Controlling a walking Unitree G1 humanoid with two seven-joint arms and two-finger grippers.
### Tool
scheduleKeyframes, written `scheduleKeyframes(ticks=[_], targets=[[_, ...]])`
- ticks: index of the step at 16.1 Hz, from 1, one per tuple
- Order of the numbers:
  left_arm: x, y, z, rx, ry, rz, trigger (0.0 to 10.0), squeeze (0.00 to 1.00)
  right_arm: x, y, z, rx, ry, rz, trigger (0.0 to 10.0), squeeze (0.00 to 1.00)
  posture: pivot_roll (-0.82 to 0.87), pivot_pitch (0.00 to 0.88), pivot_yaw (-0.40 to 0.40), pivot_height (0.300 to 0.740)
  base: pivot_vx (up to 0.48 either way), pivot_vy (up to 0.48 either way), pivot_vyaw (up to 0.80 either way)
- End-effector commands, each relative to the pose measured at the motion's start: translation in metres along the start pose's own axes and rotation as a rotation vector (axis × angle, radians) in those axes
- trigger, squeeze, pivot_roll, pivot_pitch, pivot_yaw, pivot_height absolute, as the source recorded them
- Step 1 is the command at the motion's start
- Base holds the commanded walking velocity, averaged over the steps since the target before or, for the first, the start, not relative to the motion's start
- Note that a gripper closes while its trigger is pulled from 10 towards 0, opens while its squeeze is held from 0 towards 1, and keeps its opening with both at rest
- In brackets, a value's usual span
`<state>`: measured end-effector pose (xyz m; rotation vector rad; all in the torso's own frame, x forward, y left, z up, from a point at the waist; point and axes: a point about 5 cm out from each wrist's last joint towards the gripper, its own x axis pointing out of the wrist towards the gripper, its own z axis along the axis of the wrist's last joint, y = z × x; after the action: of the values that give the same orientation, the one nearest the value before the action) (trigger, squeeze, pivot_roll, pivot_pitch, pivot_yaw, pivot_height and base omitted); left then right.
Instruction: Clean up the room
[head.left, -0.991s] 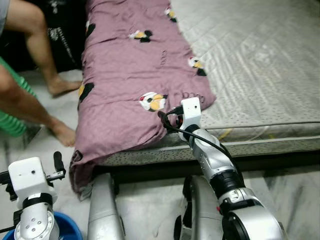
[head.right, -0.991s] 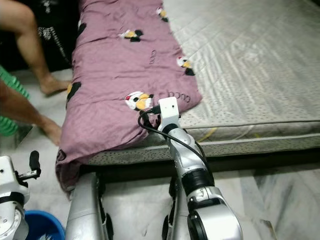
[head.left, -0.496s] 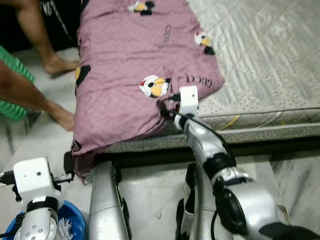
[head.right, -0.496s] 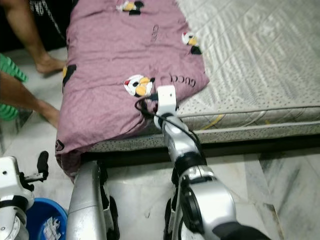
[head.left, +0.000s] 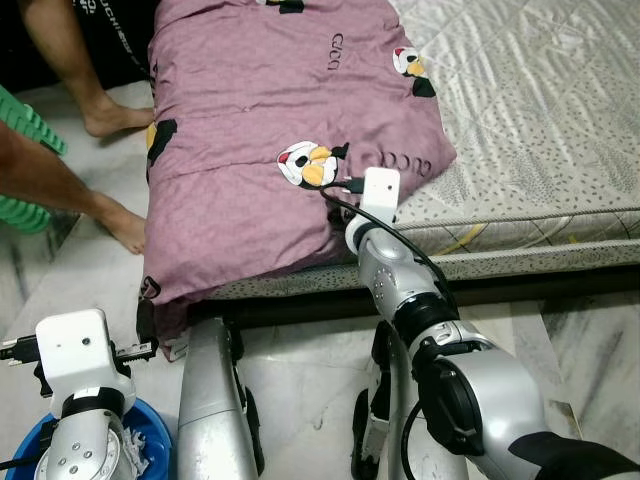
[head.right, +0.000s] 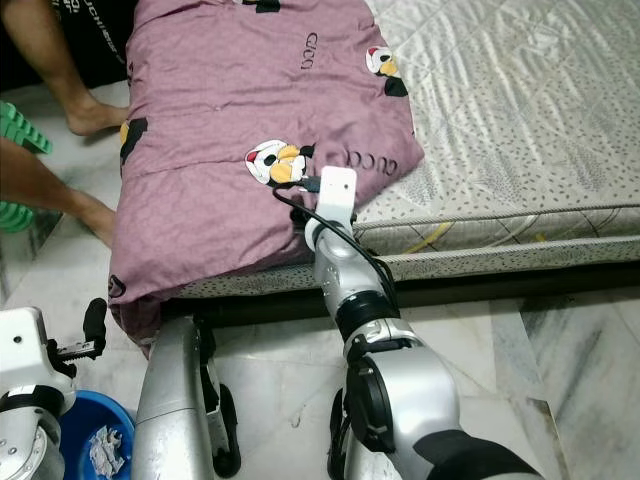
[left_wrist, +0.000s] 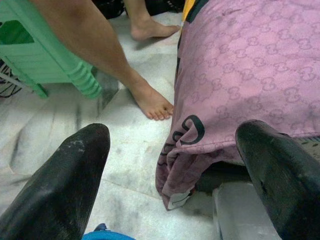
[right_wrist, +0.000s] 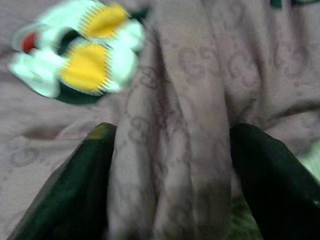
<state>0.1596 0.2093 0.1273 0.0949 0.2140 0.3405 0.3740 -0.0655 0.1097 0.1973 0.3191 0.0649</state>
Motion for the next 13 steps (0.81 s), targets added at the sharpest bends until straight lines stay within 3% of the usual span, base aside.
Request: scheduleKeyframes(ticks=[1,5,8,11,12,13], targets=[[-0.001,0.0,-0.003,0.012,0.022,0.005,10.0,0.0,-0.004,-0.018,-0.029,0.064,0.13,-0.084,0.0,0.0,0.19,0.257,-0.026,0.543,0.0,0.0,0.0],[0.002,-0.003,-0.002,0.001,0.02,-0.004,10.0,0.0,-0.009,-0.069,-0.036,0.108,0.153,-0.248,0.0,0.0,0.18,0.236,-0.031,0.543,0.0,0.0,0.0],[0.005,-0.005,-0.001,-0.004,0.016,-0.016,10.0,0.0,-0.02,-0.098,-0.039,0.101,0.139,-0.337,0.0,0.0,0.16,0.226,-0.033,0.543,0.0,0.0,0.0],[0.01,-0.007,0.0,-0.012,0.005,-0.022,10.0,0.0,-0.05,-0.132,-0.044,0.105,0.139,-0.431,0.0,0.0,0.14,0.214,-0.032,0.543,0.0,0.0,0.0],[0.011,-0.007,0.0,-0.013,0.004,-0.025,10.0,0.0,-0.055,-0.135,-0.044,0.112,0.14,-0.446,0.0,0.0,0.14,0.21,-0.03,0.543,0.0,0.0,0.0],[0.013,-0.01,0.0,-0.018,0.002,-0.038,10.0,0.0,-0.071,-0.143,-0.045,0.118,0.14,-0.479,0.0,0.0,0.12,0.203,-0.028,0.543,0.0,0.0,0.0]])
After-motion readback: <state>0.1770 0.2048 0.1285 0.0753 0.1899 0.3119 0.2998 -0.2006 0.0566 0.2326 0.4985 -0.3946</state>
